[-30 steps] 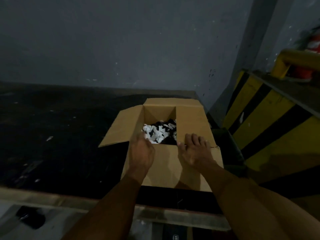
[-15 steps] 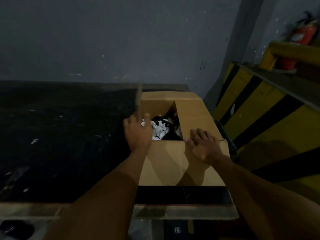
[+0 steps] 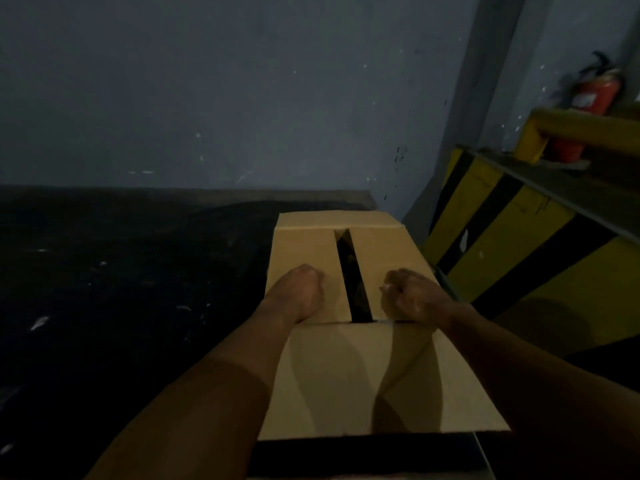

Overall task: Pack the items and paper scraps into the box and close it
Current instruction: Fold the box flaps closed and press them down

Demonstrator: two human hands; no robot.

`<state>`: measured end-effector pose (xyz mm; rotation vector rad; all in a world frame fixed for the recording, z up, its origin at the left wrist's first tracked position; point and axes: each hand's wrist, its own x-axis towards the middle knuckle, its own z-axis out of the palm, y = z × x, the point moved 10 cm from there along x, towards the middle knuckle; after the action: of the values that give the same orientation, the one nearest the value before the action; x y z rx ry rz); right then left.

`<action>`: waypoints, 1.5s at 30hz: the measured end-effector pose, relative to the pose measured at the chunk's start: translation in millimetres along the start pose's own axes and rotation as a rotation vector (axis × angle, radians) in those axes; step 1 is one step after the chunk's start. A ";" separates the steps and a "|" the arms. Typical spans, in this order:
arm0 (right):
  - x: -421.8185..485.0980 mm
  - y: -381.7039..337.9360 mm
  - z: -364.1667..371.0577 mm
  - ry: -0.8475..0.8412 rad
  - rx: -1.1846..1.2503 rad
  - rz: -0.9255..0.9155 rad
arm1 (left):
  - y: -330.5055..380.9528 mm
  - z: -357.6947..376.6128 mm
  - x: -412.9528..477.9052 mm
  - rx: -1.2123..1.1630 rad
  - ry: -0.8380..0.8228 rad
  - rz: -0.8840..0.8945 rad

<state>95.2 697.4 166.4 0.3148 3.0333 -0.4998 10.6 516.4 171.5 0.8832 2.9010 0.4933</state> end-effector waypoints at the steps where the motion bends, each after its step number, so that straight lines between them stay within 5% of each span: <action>1: 10.1 5.2 -4.4 -0.013 -0.024 0.010 | -1.5 -2.0 10.6 0.024 -0.010 -0.003; 5: 62.1 28.2 -20.2 -0.052 -0.070 0.057 | -19.3 -13.5 59.4 0.069 -0.019 -0.063; 9: 113.6 59.2 -50.8 0.113 -0.191 0.261 | -46.7 -28.2 105.8 0.131 -0.025 -0.311; 12: 147.0 75.7 -65.4 0.144 0.017 0.427 | -61.9 -34.1 133.5 0.061 -0.097 -0.515; 21: 189.9 90.6 -14.9 -0.176 0.910 0.661 | -91.0 -0.3 170.3 -0.150 -0.498 -0.737; 28: 174.0 86.9 -16.4 -0.187 1.350 0.638 | -79.1 -24.8 167.5 0.073 -0.259 -0.665; 31: 167.8 90.7 -18.7 -0.191 1.635 0.673 | -98.8 -23.0 161.2 -0.249 -0.096 -0.766; 34: 169.5 93.2 -19.9 -0.191 1.796 0.695 | -119.6 -12.8 158.9 -1.053 0.143 -0.744; 37: 163.1 91.4 -21.4 -0.158 1.776 0.703 | -113.4 -6.6 138.0 -1.635 0.176 -0.730; 40: 150.0 103.9 -30.6 -0.119 1.597 0.679 | -118.7 -10.5 126.7 -1.795 0.147 -0.713; 42: 139.7 124.0 -34.8 -0.129 1.267 0.712 | -114.9 -18.5 121.5 -1.632 0.022 -0.709; 45: 127.7 139.5 -43.8 -0.158 0.774 0.731 | -121.1 -27.6 128.1 -0.848 -0.167 -0.702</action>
<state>-1.5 865.3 153.7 1.2493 2.1853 -1.4632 -164.7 484.5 162.0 -0.1929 2.2319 1.2966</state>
